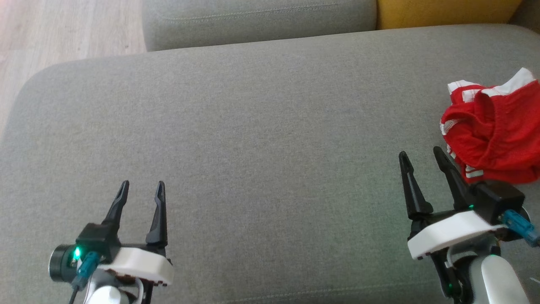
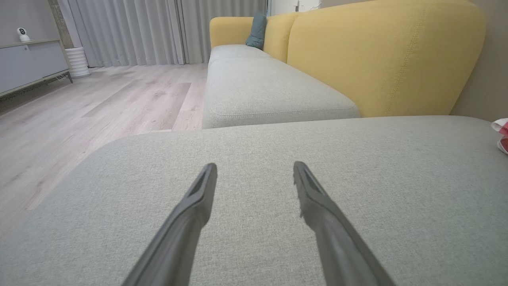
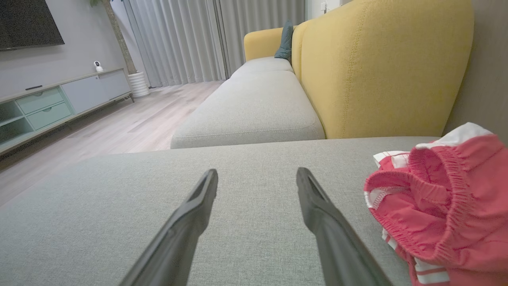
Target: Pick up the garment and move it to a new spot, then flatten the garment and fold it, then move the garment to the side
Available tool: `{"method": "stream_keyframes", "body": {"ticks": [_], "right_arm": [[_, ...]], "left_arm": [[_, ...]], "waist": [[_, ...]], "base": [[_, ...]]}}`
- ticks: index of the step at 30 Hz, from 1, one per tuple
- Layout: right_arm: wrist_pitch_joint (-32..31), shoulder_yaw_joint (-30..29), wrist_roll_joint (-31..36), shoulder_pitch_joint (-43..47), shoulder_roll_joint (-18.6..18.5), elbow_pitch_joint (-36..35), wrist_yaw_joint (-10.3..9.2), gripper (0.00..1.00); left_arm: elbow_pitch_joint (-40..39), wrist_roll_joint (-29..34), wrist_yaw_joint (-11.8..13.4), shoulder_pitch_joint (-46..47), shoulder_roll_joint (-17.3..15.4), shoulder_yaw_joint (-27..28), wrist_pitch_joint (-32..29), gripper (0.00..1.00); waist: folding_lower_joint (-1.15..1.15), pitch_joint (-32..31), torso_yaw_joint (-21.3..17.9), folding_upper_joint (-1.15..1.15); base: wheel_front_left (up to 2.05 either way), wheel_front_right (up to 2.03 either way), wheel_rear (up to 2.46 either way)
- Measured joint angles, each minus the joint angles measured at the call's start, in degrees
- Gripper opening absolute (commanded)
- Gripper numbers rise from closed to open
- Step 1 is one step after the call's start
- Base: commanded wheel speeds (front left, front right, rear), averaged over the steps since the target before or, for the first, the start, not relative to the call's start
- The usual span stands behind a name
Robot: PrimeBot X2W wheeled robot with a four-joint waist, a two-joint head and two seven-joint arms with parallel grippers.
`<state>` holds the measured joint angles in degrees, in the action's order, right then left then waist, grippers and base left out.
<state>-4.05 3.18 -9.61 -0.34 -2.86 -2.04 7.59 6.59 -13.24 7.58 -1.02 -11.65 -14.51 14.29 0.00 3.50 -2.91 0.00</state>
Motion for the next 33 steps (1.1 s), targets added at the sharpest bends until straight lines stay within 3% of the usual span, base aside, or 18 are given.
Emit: {"method": "stream_keyframes", "body": {"ticks": [19,20,26,33], "right_arm": [[0.0,-0.01,-0.52,-0.01,0.02,0.04,0.0,1.0],[0.0,-0.02,-0.52,-0.01,0.02,0.04,0.0,0.0],[0.0,0.29,-0.67,1.83,0.1,5.46,0.0,0.0],[0.01,0.24,-5.55,2.19,0.09,5.94,0.0,0.0]], "left_arm": [[0.62,0.0,0.51,0.26,-0.4,-0.51,0.0,1.0],[0.62,0.0,0.51,0.35,-0.4,-0.59,0.0,0.0],[5.25,-0.07,0.46,-2.16,1.1,-1.68,-0.32,0.0],[5.53,-4.9,-0.25,-2.37,1.18,-1.34,-1.16,0.0]], "waist": [[0.0,0.78,0.65,0.0],[0.0,0.85,0.72,0.0],[0.0,0.86,0.8,0.0],[0.0,0.62,0.92,0.0]], "base": [[0.0,0.0,0.0],[0.0,0.0,0.0],[0.0,0.0,0.0],[0.0,0.0,0.0]]}}
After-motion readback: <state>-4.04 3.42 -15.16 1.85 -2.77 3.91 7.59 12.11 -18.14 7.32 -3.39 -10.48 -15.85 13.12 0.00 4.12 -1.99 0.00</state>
